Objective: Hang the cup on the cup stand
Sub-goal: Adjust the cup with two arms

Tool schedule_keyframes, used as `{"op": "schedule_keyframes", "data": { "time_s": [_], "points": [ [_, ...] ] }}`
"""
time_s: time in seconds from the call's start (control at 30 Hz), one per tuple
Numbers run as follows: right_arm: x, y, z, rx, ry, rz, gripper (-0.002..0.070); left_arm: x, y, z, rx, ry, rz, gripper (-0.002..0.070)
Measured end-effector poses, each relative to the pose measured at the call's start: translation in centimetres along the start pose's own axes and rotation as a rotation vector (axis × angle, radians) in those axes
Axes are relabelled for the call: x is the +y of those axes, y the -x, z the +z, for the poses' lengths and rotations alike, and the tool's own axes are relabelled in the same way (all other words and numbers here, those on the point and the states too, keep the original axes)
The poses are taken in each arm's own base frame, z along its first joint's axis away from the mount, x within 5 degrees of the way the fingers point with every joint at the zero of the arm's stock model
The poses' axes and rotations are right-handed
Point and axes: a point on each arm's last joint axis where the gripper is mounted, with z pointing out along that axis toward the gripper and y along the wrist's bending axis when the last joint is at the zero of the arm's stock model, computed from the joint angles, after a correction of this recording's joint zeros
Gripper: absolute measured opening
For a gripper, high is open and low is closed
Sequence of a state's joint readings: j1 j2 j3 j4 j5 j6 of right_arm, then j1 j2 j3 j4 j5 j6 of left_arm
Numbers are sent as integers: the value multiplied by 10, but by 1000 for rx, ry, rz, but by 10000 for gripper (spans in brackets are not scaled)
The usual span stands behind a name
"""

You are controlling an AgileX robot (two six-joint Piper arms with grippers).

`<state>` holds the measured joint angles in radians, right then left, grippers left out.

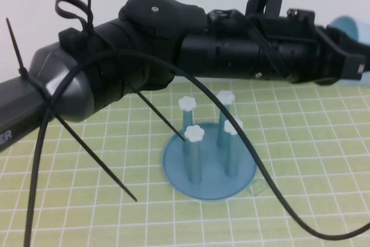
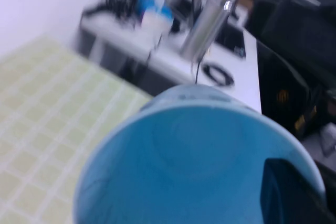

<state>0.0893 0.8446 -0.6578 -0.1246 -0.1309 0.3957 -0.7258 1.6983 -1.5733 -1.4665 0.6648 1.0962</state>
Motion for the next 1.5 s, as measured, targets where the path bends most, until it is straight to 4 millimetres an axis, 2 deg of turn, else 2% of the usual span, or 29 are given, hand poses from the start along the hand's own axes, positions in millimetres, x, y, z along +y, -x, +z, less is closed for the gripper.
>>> {"op": "schedule_keyframes", "data": {
  "time_s": [0.13, 0.2, 0.33, 0.4, 0.57, 0.7, 0.9, 1.03, 1.33, 1.5],
  "points": [
    [8, 21, -22, -182, 95, 252, 493, 0, 7, 0, -78, -3, 14, 0],
    [11, 29, -42, -284, 166, 348, 493, 0, 11, -1, -121, 3, 34, 0],
    [10, 24, -76, -355, 252, 527, 493, -2, 19, -2, -208, -12, 79, 0],
    [5, 6, -83, -319, 266, 671, 505, -6, 20, 0, -235, -26, 114, 0],
    [-9, -45, -82, -236, 295, 1012, 588, -19, 12, 12, -213, -64, 127, 0],
    [-17, -65, -80, -244, 326, 1170, 639, -37, 0, 28, -181, -112, 127, 0],
    [-15, -60, -77, -297, 439, 1266, 685, -62, -14, 47, -154, -91, 139, 0],
    [-16, -62, -72, -288, 438, 1290, 690, -72, -19, 52, -146, -82, 163, 0],
    [-16, -65, -69, -265, 414, 1297, 692, -72, -18, 52, -151, -70, 200, 0],
    [-18, -71, -66, -216, 340, 1305, 693, -78, -20, 53, -149, -83, 259, 0]
  ]
}}
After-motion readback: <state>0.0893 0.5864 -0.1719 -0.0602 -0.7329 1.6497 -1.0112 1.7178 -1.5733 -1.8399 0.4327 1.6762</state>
